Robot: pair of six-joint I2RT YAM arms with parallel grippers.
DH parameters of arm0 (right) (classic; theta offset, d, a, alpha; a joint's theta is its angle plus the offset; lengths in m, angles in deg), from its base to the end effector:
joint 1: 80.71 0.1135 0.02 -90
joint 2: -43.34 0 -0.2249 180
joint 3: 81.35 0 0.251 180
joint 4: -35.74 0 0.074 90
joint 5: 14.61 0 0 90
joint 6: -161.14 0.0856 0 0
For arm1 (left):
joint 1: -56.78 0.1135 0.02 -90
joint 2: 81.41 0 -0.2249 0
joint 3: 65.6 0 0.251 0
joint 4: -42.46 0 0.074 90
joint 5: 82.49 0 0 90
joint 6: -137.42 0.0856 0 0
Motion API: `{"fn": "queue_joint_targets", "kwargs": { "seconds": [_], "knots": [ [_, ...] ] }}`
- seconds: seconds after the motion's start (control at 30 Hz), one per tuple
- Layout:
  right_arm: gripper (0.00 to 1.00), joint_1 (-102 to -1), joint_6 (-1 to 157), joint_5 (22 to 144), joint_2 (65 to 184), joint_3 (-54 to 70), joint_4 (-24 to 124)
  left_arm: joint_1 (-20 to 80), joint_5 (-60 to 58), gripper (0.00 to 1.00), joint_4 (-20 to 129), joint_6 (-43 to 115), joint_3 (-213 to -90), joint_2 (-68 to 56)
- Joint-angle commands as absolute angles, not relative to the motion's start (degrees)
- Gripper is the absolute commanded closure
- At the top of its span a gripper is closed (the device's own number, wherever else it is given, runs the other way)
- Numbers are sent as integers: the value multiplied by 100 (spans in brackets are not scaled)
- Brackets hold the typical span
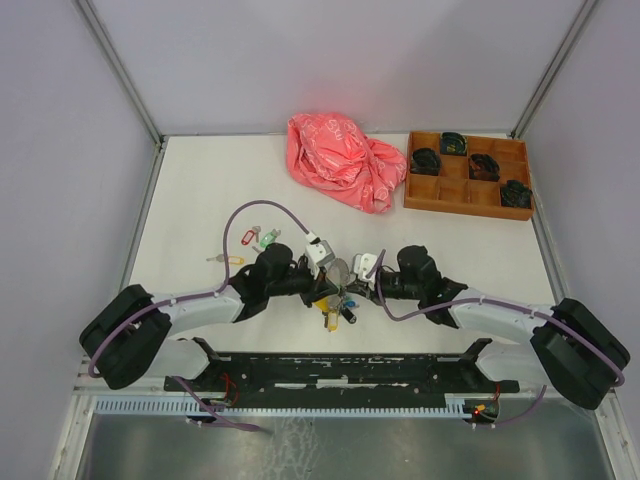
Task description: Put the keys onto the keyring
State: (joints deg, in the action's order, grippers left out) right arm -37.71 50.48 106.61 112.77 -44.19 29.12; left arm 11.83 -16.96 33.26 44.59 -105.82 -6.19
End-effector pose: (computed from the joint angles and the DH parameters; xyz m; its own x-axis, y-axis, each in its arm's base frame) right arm 0.1788 0.2274 0.1263 0.0301 -0.3845 -0.9226 -0.9772 0.1829 -0.1081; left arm 0.1908 -0.2406 0.1209 -0.3524 0.2883 -0.8903 0.8906 0.3954 -0.2245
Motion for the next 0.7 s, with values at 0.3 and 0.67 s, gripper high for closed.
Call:
{"fn": "queue_joint_targets", "kwargs": {
  "seconds": [0.3,0.67],
  "knots": [
    [100,-3799,5893,10380,11215,-5118,497,1244,-1813,97,2858,3973,-10622,-279],
    [83,-3800,5092,10561,10894,-4552,2876,1169,-1802,97,3226,4459,-10889,-531]
  ]
}}
